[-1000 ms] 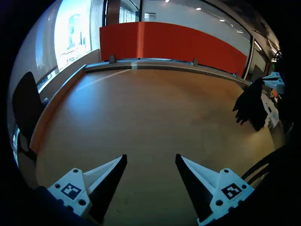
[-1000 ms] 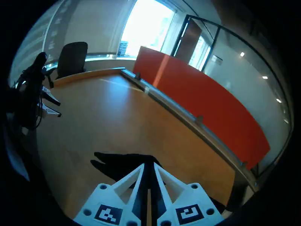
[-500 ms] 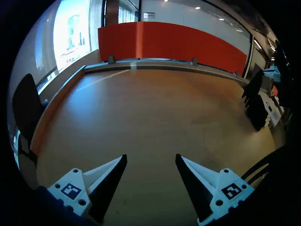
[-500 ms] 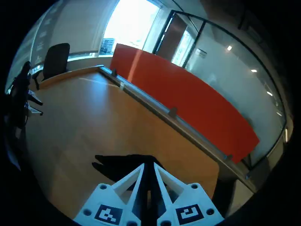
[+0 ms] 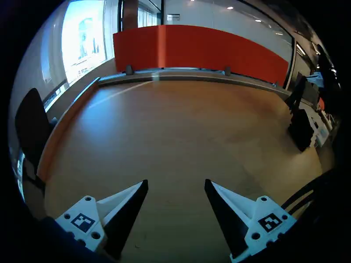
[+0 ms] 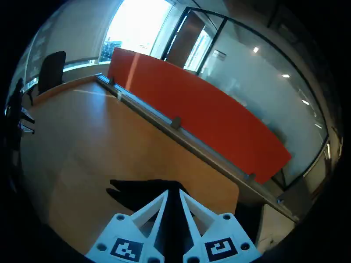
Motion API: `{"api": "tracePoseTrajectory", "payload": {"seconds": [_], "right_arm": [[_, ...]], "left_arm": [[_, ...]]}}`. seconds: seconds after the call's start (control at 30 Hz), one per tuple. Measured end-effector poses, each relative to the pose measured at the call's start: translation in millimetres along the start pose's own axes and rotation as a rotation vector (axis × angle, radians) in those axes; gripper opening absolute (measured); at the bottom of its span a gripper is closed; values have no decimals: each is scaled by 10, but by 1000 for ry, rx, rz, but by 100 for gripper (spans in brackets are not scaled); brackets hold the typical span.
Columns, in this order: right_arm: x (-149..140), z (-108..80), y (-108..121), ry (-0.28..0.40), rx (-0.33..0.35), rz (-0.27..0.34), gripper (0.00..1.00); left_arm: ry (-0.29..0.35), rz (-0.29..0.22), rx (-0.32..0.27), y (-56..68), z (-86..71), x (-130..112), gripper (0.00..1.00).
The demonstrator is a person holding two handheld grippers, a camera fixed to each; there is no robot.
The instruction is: Fold towel
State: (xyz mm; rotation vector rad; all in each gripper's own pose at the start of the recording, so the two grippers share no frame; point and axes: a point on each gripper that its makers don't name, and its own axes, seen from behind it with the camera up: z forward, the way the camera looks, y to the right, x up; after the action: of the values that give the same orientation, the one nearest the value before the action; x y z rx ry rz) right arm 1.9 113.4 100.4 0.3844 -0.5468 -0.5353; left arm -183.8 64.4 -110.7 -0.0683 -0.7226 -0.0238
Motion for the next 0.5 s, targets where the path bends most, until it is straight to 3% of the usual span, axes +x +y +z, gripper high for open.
{"api": "tracePoseTrajectory", "payload": {"seconds": [0.2,0.5], "right_arm": [[17,36,352,2,-42,28,6],[-74,98,703,-19,-68,63,6]], "left_arm": [[-3,7,1,43,4,28,95],[-8,14,5,106,15,45,95]]}}
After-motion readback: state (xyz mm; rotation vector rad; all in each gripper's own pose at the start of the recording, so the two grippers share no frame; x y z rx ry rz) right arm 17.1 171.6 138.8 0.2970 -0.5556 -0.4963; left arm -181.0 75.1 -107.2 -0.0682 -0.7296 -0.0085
